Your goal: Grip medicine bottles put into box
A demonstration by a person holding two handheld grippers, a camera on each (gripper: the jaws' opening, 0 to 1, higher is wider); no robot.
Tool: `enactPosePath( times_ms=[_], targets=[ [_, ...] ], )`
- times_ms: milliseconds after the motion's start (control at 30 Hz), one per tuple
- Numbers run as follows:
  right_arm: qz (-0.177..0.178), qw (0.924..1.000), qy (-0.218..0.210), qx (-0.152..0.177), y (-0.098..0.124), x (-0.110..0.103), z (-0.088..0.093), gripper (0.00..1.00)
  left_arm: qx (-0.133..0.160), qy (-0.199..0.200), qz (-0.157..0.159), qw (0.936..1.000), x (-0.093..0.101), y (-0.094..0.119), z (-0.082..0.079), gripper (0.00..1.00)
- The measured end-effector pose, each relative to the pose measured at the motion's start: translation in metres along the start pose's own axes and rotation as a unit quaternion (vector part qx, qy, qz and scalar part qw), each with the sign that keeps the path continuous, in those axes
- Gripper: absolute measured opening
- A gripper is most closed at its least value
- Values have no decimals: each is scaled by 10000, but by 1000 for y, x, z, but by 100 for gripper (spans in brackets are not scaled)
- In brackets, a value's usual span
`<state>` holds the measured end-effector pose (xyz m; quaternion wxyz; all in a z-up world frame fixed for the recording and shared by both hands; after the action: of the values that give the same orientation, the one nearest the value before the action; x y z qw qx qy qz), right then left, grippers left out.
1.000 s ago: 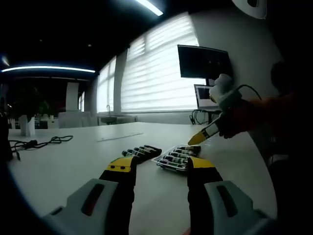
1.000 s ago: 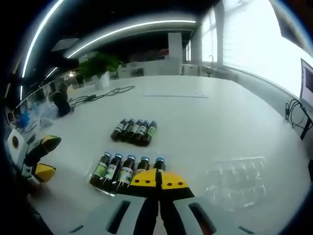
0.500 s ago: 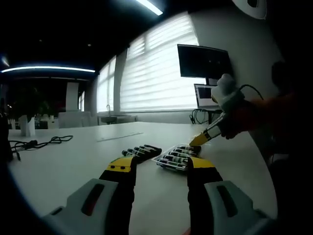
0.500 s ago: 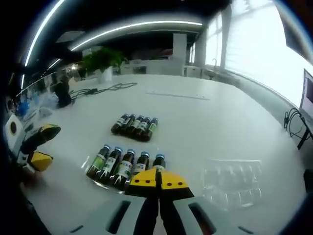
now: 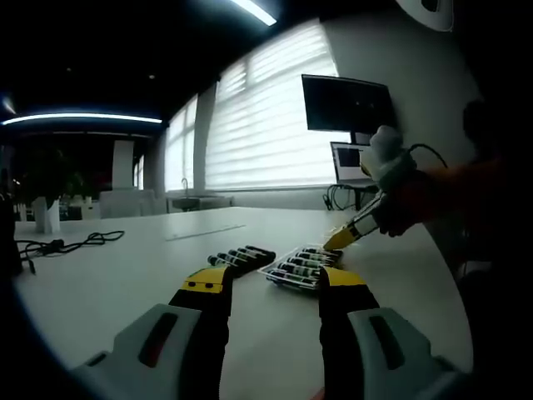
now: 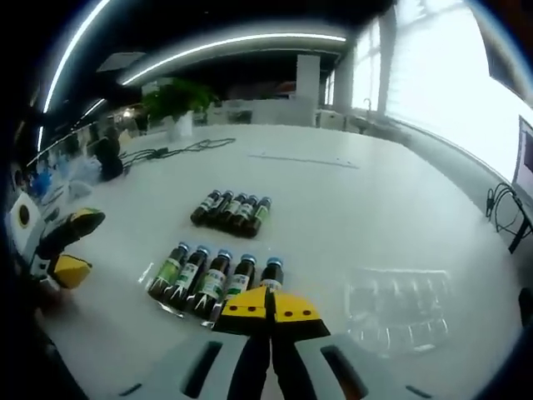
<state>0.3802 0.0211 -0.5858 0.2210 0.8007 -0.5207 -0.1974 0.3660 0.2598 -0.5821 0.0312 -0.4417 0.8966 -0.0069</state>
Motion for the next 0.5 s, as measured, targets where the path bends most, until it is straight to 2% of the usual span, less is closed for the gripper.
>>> enactPosePath(
  times_ms=[200, 267, 333, 400, 500],
  targets=[
    [-56, 9999, -118, 52, 1, -1, 2, 0, 1, -18, -19, 10000, 0, 0, 0, 34],
    [-114, 9999, -26, 11, 1, -1, 2, 0, -1, -25, -17, 10000, 0, 0, 0, 34],
    [-332, 9993, -129, 72, -1, -6, 1, 7, -5, -32, -11, 10000, 0, 0, 0, 34],
    [-377, 9991, -149, 131, -1, -8, 1, 12, -9, -42, -9, 10000, 0, 0, 0, 34],
    [-350, 9992, -133, 117, -1, -8, 1, 12, -12, -49, -16, 10000, 0, 0, 0, 34]
  ],
)
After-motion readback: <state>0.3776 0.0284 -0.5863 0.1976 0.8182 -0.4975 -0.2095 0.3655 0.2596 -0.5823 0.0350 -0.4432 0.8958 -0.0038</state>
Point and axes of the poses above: the point that each gripper's makers call its tool centre point, and the gripper's own axes: y roughly backward along the fingers, x roughly to its right, z roughly out of its underside, the point moved 7 cm from there along y, roughly backward along the fingers, and after that the axes turned 13 degrees about -z, right-handed, at the moved point
